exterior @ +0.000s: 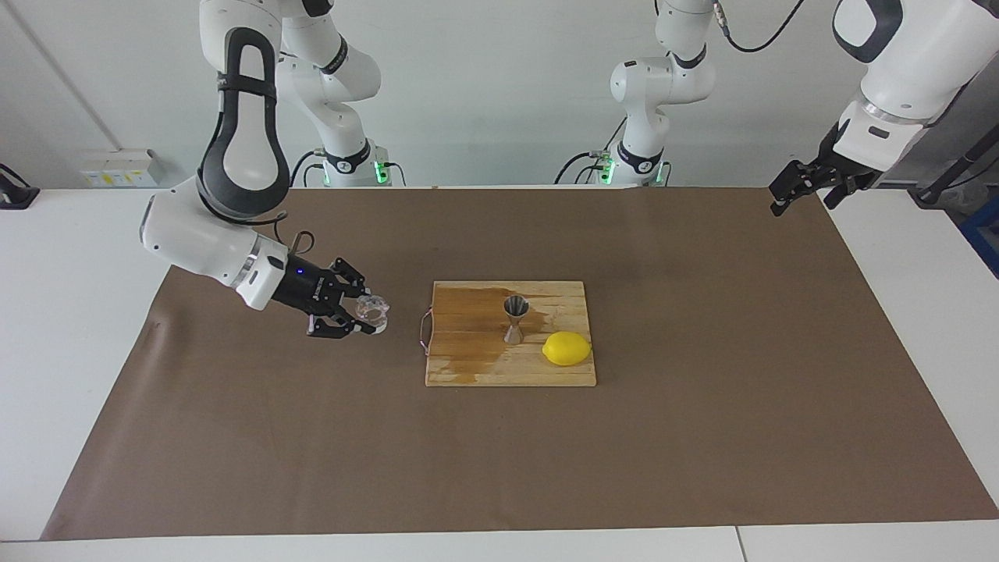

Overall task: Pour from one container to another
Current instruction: 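Lift the clear glass with the right gripper and carry it over the board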

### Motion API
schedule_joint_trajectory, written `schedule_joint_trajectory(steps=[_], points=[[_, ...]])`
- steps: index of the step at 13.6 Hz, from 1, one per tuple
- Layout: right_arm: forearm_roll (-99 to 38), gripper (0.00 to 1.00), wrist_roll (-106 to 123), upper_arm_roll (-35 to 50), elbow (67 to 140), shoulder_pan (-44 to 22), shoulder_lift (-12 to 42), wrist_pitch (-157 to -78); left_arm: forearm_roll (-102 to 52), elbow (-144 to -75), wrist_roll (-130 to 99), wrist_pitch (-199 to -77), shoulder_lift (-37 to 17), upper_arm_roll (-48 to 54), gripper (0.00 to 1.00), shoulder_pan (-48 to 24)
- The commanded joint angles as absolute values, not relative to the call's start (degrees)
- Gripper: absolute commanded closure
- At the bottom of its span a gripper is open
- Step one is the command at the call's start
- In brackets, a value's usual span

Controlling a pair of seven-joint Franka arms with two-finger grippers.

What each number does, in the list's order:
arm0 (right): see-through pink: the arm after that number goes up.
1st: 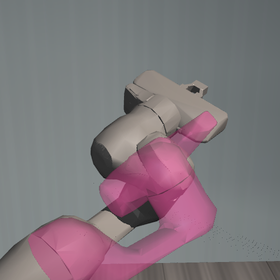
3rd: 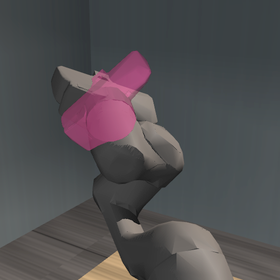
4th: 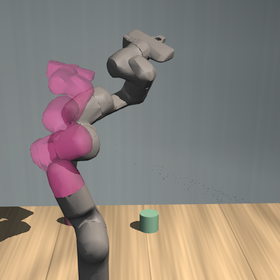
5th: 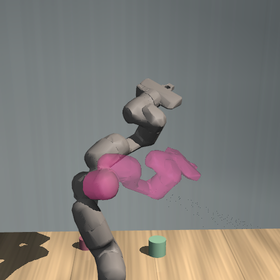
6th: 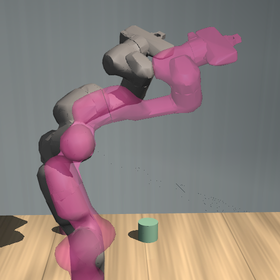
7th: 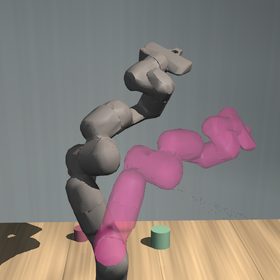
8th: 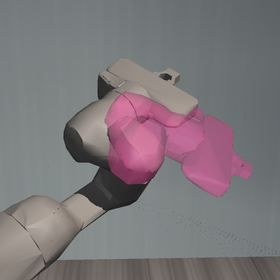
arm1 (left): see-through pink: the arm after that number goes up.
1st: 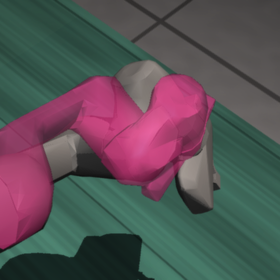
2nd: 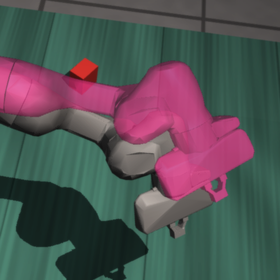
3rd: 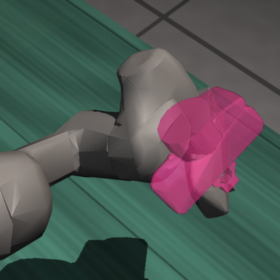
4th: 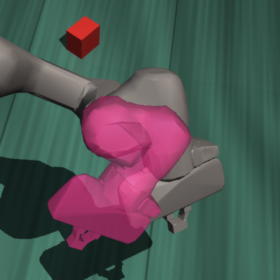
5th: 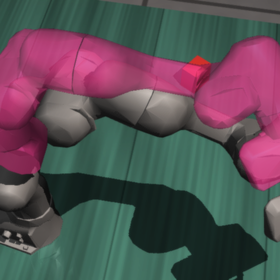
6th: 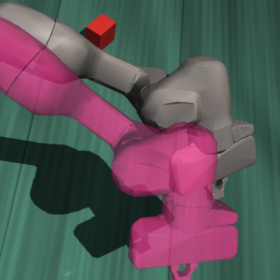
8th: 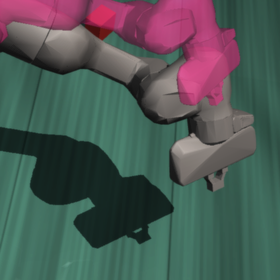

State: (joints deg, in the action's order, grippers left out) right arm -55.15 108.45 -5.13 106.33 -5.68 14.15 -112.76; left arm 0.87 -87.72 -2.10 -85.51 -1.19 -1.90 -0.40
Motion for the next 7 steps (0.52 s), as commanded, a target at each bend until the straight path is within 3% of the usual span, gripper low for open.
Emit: schedule_joint_trajectory(steps=[1,7], points=[[-56.51,0.70,107.93,-5.36,107.05,-8.60,12.13,-113.38,0.88,-89.21,-2.20,-85.43,0.18,-1.50,0.00,-0.44],[-55.81,0.70,107.58,-5.36,107.05,-16.07,11.78,-115.21,0.88,-89.12,-2.20,-85.43,0.18,-1.58,0.00,0.17]])
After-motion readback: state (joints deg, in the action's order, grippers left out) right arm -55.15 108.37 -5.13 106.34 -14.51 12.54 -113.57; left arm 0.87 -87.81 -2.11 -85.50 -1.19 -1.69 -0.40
